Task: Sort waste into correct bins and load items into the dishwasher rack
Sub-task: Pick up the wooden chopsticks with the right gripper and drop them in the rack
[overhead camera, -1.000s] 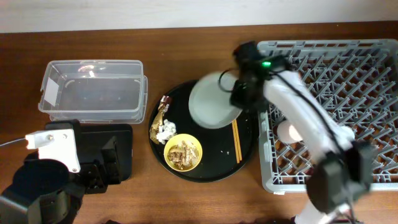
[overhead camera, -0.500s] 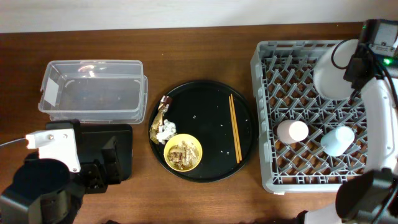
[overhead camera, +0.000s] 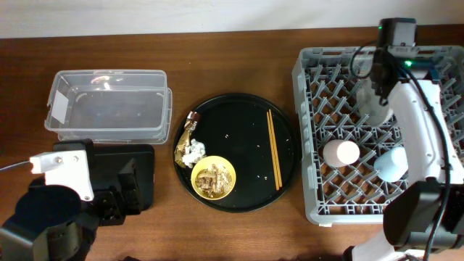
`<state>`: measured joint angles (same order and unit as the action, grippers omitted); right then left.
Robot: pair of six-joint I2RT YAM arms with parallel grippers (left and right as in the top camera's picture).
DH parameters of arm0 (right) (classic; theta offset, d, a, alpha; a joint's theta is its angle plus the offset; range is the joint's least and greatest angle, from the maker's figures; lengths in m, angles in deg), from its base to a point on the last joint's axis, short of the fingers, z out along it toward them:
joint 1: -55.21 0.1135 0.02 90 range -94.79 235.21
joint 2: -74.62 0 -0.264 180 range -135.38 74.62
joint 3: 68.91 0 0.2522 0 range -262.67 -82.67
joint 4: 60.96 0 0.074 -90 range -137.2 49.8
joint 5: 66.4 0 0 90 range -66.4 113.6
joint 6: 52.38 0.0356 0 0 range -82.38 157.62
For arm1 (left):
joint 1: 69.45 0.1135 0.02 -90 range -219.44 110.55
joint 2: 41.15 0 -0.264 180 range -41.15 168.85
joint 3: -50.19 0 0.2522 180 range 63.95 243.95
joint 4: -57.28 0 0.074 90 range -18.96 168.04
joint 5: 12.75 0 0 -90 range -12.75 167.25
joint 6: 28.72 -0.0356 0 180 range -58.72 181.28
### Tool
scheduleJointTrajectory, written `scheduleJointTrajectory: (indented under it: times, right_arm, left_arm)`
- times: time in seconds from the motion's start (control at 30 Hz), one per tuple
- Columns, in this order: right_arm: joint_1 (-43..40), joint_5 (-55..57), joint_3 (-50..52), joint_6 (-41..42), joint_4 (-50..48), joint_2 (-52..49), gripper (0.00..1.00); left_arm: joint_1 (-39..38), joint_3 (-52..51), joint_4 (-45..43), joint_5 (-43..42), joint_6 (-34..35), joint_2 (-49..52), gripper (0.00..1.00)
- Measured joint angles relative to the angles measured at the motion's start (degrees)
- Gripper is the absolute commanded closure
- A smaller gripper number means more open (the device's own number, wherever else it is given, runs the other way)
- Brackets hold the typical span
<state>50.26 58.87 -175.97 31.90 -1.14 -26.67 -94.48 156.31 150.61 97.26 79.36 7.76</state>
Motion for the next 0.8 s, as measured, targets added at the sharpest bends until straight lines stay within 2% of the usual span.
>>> scheduleJointTrajectory:
  times: [0.03, 0.1, 0.17, 0.23, 0.27, 0.33, 0.43, 0.5, 0.63, 0.73, 0.8]
  right_arm:
    - [2.14, -0.57, -0.02, 1.4, 1.18, 1.33, 0.42]
    - [6.1, -4.2, -0.92, 3.5, 5.27, 6.6, 0.44]
    - [15.04, -18.71, -2.54, 7.37, 14.21, 19.34, 0.45]
    - [23.98, -33.55, -3.63, 10.56, 23.15, 23.8, 0.47]
    - [27.1, -36.33, -3.5, 14.19, 25.79, 22.77, 0.49]
    - [33.99, -40.19, 2.62, 22.71, 26.05, 15.78, 0.63]
    - [35.04, -41.42, 9.97, 30.53, 20.61, 2.73, 0.62]
    - [34.86, -38.45, 10.19, 33.0, 18.56, -4.72, 0.59]
    - [33.27, -34.88, 10.25, 34.51, 15.37, -14.82, 0.59]
    - [31.52, -34.42, 10.4, 34.27, 13.62, -16.92, 0.65]
    - [31.34, -35.58, 10.43, 32.72, 12.48, -16.92, 0.65]
  left_arm:
    - [0.0, 0.0, -0.02, 0.0, 0.0, 0.0, 0.0]
    - [0.0, 0.0, 0.0, 0.0, 0.0, 0.0, 0.0]
    - [0.0, 0.0, -0.07, 0.02, 0.0, 0.04, 0.0]
    - [0.0, 0.0, -0.04, 0.0, 0.0, 0.11, 0.0]
    - [0.0, 0.0, -0.04, 0.0, 0.0, 0.04, 0.0]
    - [0.0, -0.02, -0.02, 0.04, 0.0, 0.04, 0.0]
    - [0.0, -0.04, 0.02, 0.02, 0.02, 0.07, 0.0]
    - [0.0, -0.04, 0.02, 0.0, 0.02, 0.11, 0.0]
    - [0.0, -0.04, 0.0, 0.0, 0.02, 0.11, 0.0]
    - [0.0, -0.04, -0.02, 0.0, 0.02, 0.11, 0.0]
    - [0.0, -0.04, -0.02, 0.0, 0.02, 0.11, 0.0]
